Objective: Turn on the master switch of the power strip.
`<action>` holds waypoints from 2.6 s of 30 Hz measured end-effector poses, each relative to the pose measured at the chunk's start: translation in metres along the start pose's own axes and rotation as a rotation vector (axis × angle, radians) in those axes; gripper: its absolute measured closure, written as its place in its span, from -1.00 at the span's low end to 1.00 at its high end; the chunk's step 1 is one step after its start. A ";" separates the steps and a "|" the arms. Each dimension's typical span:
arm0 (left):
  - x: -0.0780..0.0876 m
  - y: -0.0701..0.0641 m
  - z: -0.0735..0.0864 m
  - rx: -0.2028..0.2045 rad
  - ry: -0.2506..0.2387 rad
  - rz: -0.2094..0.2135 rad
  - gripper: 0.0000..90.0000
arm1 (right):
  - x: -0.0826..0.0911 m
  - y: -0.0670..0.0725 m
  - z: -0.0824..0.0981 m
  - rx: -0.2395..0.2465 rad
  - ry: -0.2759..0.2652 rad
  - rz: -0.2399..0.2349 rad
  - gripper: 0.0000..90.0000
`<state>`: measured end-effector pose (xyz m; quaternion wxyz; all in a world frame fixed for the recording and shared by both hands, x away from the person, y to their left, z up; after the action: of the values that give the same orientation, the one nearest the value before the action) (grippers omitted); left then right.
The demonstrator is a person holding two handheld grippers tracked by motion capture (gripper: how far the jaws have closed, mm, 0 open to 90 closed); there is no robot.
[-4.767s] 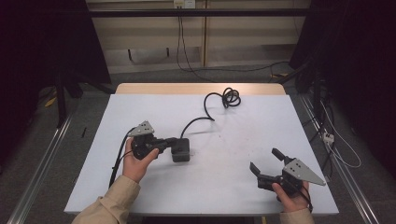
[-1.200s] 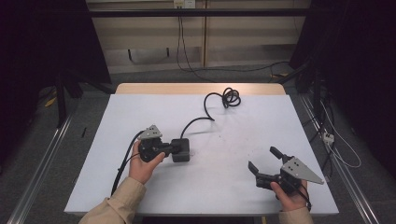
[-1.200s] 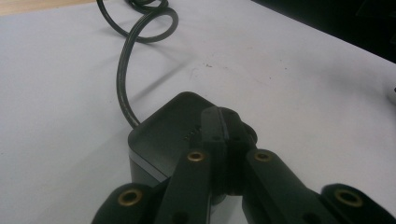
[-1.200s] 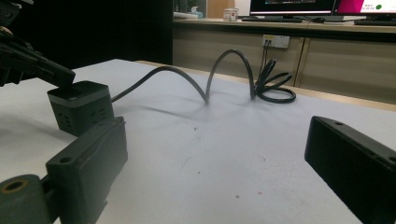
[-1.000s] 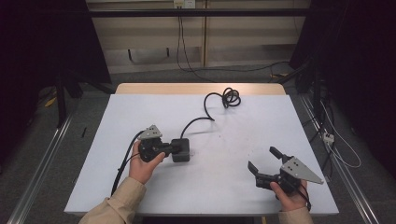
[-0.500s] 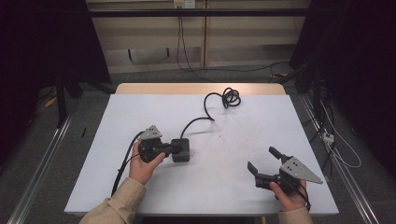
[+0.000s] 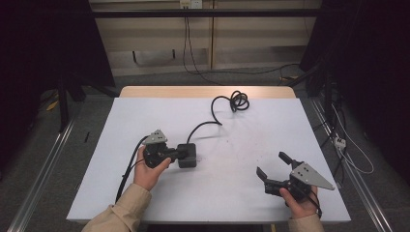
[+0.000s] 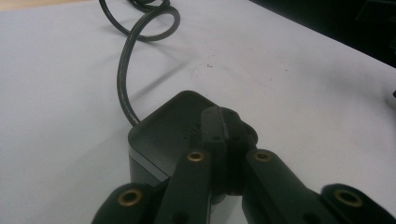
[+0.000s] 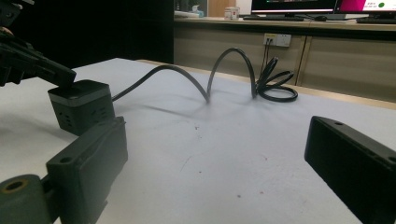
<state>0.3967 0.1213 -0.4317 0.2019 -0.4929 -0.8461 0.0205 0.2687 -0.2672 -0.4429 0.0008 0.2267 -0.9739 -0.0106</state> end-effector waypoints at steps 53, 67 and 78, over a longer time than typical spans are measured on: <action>-0.001 -0.005 -0.003 -0.031 0.029 -0.027 1.00 | 0.000 0.001 -0.002 0.003 -0.004 -0.003 -0.88; -0.002 -0.006 -0.003 -0.030 0.038 -0.035 1.00 | 0.000 0.001 -0.001 0.004 -0.003 -0.005 -0.88; -0.002 -0.006 -0.004 -0.040 0.047 -0.042 1.00 | -0.001 0.002 -0.001 0.005 -0.002 -0.008 -0.88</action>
<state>0.3937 0.1156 -0.4276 0.2123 -0.4794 -0.8515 -0.0120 0.2685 -0.2656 -0.4416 -0.0005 0.2304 -0.9731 -0.0085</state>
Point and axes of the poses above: each handheld gripper's, and its own axes: x roughly backward along the jaws, z roughly out of its underside, y roughly to its left, the point moved 1 cm from there along -x, roughly forward along the jaws, and after that the axes turned 10 degrees about -y, right-handed, at the moved point
